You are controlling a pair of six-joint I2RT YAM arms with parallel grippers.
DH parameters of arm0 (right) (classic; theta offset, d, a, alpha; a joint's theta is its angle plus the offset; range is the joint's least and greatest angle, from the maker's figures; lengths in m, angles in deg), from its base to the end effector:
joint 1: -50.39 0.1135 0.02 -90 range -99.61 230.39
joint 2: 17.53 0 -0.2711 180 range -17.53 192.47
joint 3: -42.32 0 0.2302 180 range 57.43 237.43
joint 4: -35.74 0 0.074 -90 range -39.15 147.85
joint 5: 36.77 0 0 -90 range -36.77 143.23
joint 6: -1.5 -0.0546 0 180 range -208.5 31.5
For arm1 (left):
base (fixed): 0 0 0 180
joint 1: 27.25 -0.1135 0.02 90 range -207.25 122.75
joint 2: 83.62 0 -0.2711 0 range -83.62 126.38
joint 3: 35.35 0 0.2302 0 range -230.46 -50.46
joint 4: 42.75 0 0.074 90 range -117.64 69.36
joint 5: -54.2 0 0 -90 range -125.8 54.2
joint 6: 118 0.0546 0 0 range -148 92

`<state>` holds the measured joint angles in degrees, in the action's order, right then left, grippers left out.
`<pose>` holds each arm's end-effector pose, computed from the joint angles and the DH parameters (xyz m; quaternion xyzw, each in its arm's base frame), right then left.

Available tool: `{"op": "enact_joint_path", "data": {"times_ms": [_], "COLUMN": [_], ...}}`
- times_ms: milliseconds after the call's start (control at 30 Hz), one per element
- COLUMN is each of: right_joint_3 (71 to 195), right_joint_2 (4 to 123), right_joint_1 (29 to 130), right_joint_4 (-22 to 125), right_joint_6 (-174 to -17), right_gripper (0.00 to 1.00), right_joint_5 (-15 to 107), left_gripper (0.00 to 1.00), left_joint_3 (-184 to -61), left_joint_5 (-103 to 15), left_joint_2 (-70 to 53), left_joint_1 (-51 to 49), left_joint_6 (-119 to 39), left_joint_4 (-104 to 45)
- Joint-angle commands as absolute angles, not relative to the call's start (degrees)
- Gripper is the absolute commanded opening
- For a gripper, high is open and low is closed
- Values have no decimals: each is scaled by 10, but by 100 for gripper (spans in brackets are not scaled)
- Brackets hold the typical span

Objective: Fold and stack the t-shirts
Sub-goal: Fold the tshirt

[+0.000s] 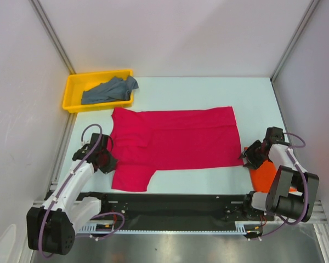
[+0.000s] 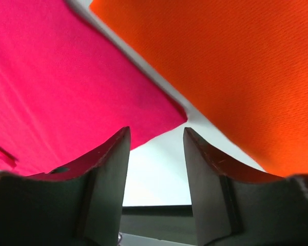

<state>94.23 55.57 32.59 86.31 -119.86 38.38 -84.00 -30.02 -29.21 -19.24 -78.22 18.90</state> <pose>0.1904 -0.0464 0.1693 0.3886 0.8989 0.1453 0.1410 0.1400 -0.0141 0.1924 -0.3619 0.9101 -0.0520 0.1950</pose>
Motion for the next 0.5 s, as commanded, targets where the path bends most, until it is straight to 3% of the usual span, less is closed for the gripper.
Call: {"op": "enact_joint_path", "data": {"times_ms": [0, 133, 367, 467], "right_joint_3": [945, 947, 943, 936], "right_joint_2": [574, 588, 616, 616], "right_joint_1": [324, 324, 324, 324], "right_joint_4": [836, 837, 814, 817], "right_joint_6": [-1219, -1223, -1229, -1226], "right_gripper": [48, 39, 37, 26], "right_joint_5": [421, 422, 409, 399], "left_gripper": [0, 0, 0, 0], "left_joint_3": [-855, -857, -877, -881], "left_joint_5": [-305, -317, -310, -304], "left_joint_2": [-297, -294, -296, -297], "left_joint_1": [-189, -188, -188, -187], "left_joint_6": [-762, -756, -744, -742], "left_joint_4": [176, 168, 174, 179]}}
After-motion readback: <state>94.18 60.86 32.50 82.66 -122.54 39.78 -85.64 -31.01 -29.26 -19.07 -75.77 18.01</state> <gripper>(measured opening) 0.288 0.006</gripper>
